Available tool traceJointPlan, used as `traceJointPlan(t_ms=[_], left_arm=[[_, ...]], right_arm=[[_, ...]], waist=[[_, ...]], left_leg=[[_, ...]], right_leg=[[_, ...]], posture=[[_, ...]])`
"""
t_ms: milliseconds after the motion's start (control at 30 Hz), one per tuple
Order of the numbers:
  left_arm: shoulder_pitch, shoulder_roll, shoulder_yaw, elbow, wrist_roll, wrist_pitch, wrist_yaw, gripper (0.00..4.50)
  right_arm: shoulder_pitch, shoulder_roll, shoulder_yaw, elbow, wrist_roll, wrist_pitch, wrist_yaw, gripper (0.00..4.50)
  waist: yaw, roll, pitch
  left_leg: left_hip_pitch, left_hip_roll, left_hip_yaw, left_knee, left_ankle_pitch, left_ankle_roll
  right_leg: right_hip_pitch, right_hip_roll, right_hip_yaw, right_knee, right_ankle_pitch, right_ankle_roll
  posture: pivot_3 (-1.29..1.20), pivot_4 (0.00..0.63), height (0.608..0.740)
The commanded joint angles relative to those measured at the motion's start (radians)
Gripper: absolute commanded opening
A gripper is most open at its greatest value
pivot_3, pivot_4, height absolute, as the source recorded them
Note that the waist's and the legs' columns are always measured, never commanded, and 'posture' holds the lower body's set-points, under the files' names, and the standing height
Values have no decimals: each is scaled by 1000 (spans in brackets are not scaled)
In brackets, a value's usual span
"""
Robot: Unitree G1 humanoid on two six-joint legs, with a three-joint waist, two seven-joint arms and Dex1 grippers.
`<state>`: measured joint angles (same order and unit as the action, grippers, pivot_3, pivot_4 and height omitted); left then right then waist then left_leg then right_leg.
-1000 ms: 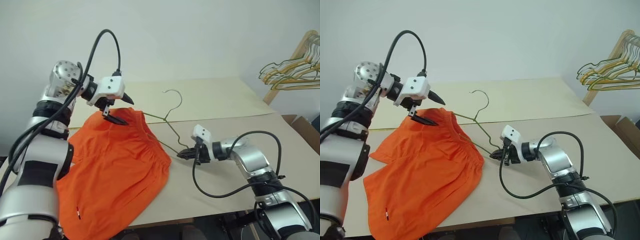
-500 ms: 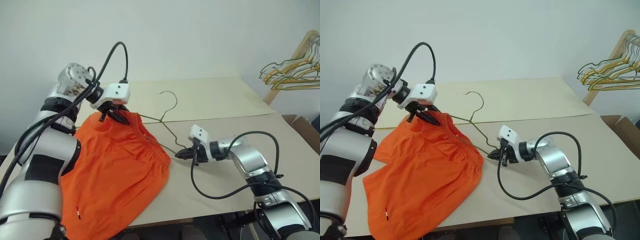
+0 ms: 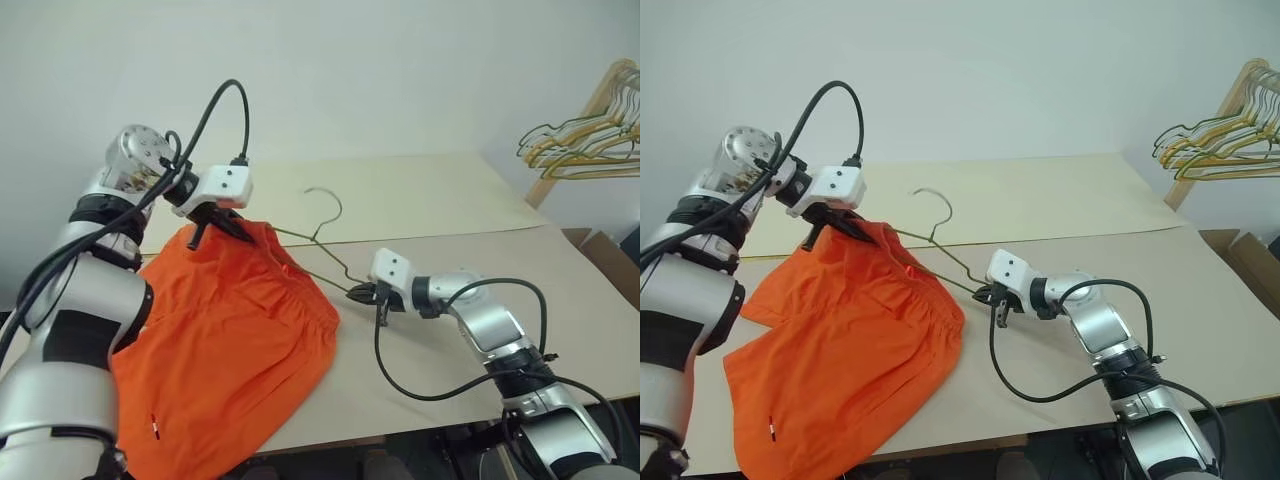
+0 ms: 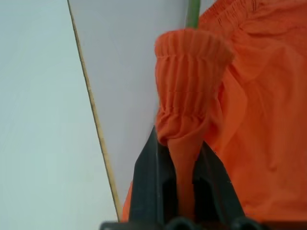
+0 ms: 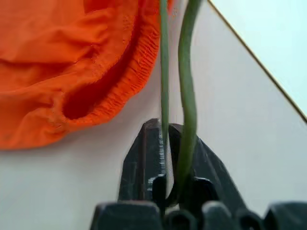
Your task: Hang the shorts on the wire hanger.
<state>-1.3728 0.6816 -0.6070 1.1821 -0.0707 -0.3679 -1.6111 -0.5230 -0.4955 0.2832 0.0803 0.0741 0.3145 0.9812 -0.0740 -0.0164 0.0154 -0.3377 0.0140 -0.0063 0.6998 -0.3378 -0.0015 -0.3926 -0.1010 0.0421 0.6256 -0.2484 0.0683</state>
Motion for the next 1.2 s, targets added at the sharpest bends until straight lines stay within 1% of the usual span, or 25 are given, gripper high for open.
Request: traceJointPlan(t_ms=[33,100,233,300,367,433,500,600,633,667,700,800,867,933,1000,1133,1200], left_arm=[[-63,33,-12,-43,-62,-3,-3,0],[-69,44,-21,-49,-75,-6,-3,0],[-69,60,-29,-52,-102,-9,-3,0],[-69,61,-19,-46,-110,-8,-3,0],[-69,61,-3,-47,-133,8,-3,0],[-68,63,7,-48,-142,6,-3,0],[-67,65,11,-45,-146,6,-3,0],[-66,68,10,-46,-150,5,-3,0],[-66,69,9,-48,-152,6,-3,0],[-65,70,8,-50,-155,7,-3,0],[-66,70,8,-51,-156,8,-3,0],[-67,69,10,-52,-158,9,-3,0],[-67,68,14,-51,-157,10,-3,0],[-68,66,18,-48,-154,7,-3,0],[-68,64,21,-47,-152,8,-3,0],[-66,60,30,-45,-150,9,-3,0],[-60,61,32,-48,-152,8,-3,0]], right_arm=[[15,-32,-96,-61,60,15,-4,1747],[34,-64,-144,-73,95,70,-2,2375],[165,-151,-289,-172,202,141,12,2375],[227,-177,-330,-219,243,176,17,2375],[322,-194,-364,-282,295,237,19,2375],[403,-171,-362,-353,329,271,-8,2375],[440,-118,-344,-406,363,301,-56,2375],[449,-39,-292,-454,393,349,-110,2894],[447,-23,-270,-463,389,358,-124,3190],[441,-6,-258,-464,397,376,-137,3595],[426,21,-260,-454,429,416,-156,3868],[391,89,-251,-406,469,484,-202,3868],[379,123,-232,-372,463,481,-217,3868],[357,167,-244,-336,506,514,-223,3868],[340,196,-245,-310,527,535,-229,3868],[326,229,-208,-269,508,511,-242,3868],[306,261,-217,-230,526,535,-260,3868]], waist=[[5,-1,1],[5,-2,1],[11,-2,1],[9,-3,2],[7,-3,2],[5,-3,2],[-2,-3,2],[-10,-3,2],[-10,-3,2],[-10,-3,2],[-10,-3,2],[-10,-3,2],[-10,-3,2],[-9,-3,2],[-11,-3,2],[-15,-3,2],[-20,-3,2]], left_leg=[[-1,0,-1,1,0,0],[-1,0,-1,1,0,0],[-3,0,-3,2,-1,2],[-3,0,-3,2,-1,2],[-3,0,-3,3,-1,2],[-2,0,-3,3,-2,3],[-2,1,-2,4,-2,3],[0,1,-1,4,-2,3],[0,1,-1,4,-2,3],[0,1,-2,4,-2,3],[0,1,-2,4,-2,3],[-1,1,-3,4,-2,4],[-1,1,-3,4,-2,4],[-1,1,-3,4,-2,4],[-1,1,-3,4,-2,4],[-1,1,-4,4,-2,4],[-1,1,-4,4,-2,4]], right_leg=[[0,0,0,0,0,0],[0,0,-1,0,0,0],[0,0,-1,-1,0,0],[0,0,-1,-1,0,1],[0,1,-1,0,0,0],[1,1,-1,0,0,0],[1,2,1,0,0,0],[1,2,3,1,0,0],[1,2,4,1,-1,0],[1,3,3,1,-1,0],[1,3,3,1,-1,0],[1,2,3,1,0,0],[1,2,2,1,0,0],[1,2,2,1,0,0],[1,2,2,1,0,0],[1,2,2,2,0,0],[1,2,2,2,0,0]], posture=[[-55,0,740],[-55,0,740],[-60,0,740],[-66,0,740],[-73,0,740],[-79,0,740],[-85,0,740],[-85,0,740],[-85,0,740],[-87,0,740],[-86,0,740],[-82,0,740],[-83,0,740],[-82,0,740],[-80,0,740],[-80,0,740],[-83,0,740]])
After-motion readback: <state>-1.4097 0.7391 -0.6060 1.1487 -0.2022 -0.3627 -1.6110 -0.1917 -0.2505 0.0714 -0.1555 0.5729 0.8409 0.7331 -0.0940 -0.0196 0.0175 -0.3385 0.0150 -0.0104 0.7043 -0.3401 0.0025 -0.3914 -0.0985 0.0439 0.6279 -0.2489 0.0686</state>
